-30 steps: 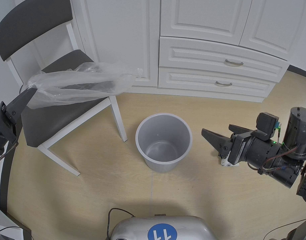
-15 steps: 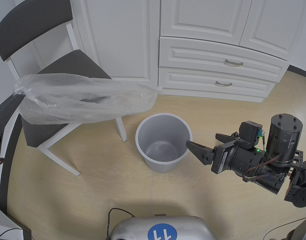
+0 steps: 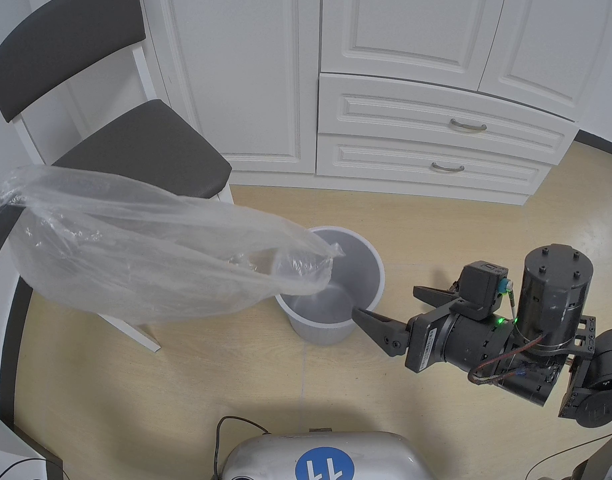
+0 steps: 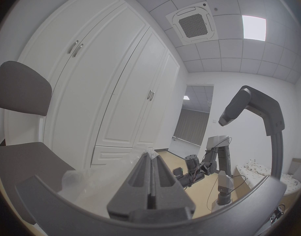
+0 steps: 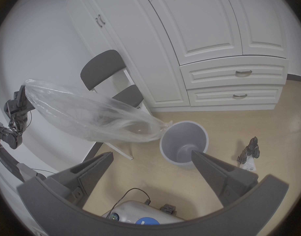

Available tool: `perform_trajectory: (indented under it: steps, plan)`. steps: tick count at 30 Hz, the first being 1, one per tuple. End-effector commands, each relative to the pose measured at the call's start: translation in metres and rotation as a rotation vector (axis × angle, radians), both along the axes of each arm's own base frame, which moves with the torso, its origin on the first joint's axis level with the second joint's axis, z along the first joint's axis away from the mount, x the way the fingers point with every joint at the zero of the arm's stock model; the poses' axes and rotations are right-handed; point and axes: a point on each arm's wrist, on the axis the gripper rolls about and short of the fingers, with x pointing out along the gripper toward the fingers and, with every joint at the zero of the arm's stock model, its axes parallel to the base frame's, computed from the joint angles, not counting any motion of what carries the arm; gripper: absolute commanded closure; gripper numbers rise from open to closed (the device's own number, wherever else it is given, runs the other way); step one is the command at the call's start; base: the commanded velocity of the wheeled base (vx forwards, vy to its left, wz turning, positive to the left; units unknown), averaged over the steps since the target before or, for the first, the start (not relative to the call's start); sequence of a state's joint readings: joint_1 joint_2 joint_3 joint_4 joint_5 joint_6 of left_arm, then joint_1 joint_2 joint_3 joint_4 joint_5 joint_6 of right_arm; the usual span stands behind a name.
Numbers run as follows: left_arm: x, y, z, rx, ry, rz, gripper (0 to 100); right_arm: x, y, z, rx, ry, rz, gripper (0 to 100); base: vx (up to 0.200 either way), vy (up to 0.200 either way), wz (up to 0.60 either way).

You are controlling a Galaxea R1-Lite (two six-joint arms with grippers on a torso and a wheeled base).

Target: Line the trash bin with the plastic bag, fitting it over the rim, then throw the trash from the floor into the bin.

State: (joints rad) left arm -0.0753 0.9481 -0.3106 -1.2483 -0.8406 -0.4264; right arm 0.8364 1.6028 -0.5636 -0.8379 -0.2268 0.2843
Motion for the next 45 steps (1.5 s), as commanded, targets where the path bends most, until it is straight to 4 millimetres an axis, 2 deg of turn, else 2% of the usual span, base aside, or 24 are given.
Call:
perform_trajectory:
  steps: [1,8,13,22,29,45]
  plan:
    - [-0.003,-0.002,0.0,-0.002,-0.008,-0.025,100,0.002,0.007,-0.01,-0.025,0.028,0.011,0,0.0,0.0,0.0]
    - [-0.005,-0.006,0.0,-0.003,-0.008,-0.075,100,-0.007,0.031,-0.036,-0.051,0.121,0.084,0,0.0,0.0,0.0]
    - [-0.009,-0.008,0.001,-0.005,-0.015,-0.106,100,-0.006,0.037,-0.049,-0.086,0.153,0.092,0,0.0,0.0,0.0]
    - [-0.01,-0.009,0.001,-0.01,-0.013,-0.124,100,-0.015,0.037,-0.053,-0.104,0.162,0.122,0,0.0,0.0,0.0]
    - [-0.015,-0.008,0.007,-0.033,-0.024,-0.132,100,-0.02,0.033,-0.064,-0.143,0.198,0.164,0,0.0,0.0,0.0]
    - [-0.021,-0.007,0.014,-0.059,-0.068,-0.141,100,-0.02,0.034,-0.07,-0.157,0.22,0.179,0,0.0,0.0,0.0]
